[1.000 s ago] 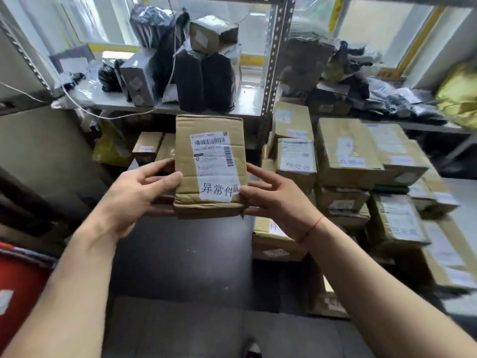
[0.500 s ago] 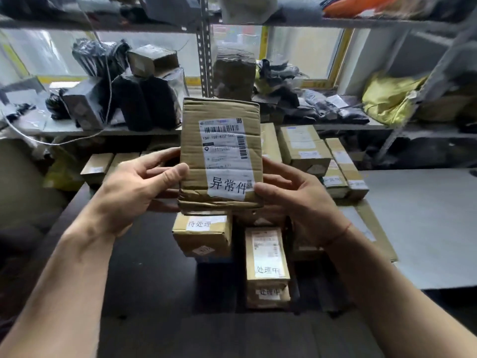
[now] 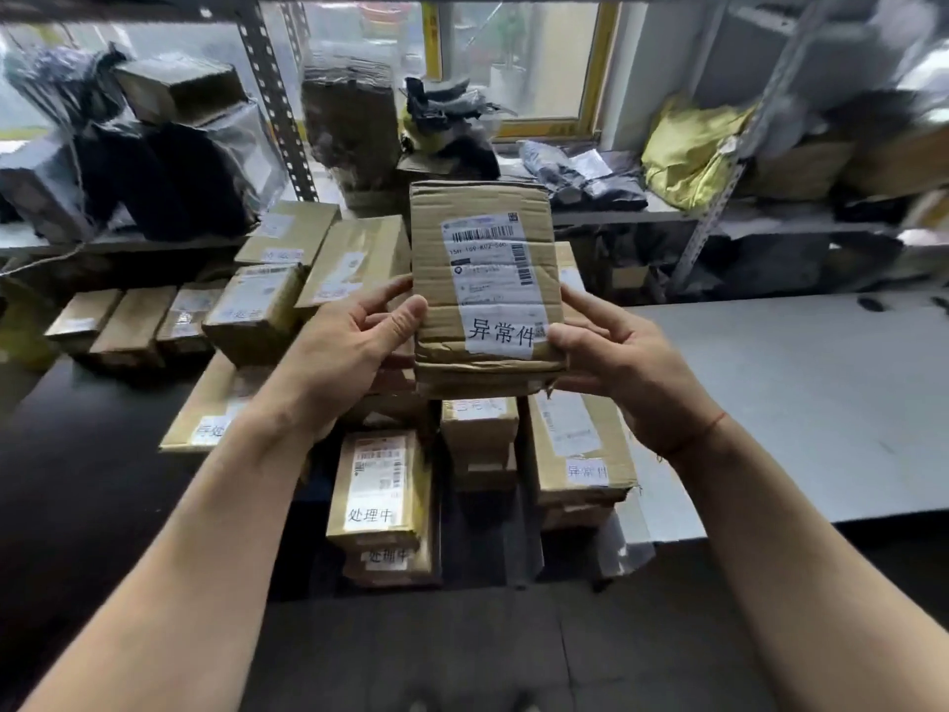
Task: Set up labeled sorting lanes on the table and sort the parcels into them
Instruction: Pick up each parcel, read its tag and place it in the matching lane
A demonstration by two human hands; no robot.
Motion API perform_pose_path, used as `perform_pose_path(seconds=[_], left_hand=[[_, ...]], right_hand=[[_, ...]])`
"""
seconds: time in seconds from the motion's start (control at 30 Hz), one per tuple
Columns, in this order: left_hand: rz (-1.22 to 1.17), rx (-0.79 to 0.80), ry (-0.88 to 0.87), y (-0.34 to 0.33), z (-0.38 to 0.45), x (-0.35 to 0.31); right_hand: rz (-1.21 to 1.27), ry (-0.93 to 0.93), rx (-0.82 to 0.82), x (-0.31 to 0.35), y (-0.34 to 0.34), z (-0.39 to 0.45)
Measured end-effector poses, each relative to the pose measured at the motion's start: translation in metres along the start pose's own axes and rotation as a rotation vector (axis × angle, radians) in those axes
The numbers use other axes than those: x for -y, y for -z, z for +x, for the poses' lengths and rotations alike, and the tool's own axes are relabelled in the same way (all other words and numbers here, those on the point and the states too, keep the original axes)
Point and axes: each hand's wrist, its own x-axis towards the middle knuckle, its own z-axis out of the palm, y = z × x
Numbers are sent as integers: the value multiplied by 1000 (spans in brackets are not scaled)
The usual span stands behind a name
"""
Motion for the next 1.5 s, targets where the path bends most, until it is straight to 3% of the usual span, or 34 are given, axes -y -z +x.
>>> perform_pose_path(seconds=[0.3,0.57,1.23,1.5], left_hand=[[158,206,49,-92,46,51],[211,286,299,-136,74,85],[247,255,419,-143,82,117],[494,145,250,-136,75,108]], right_hand=[[-160,-140,-85,-32,89,-26],[-127,-331,-111,-78,123,-21],[-150,-427,-92,-113,127,-11],[-222,-390,-257,-118,120,-21]])
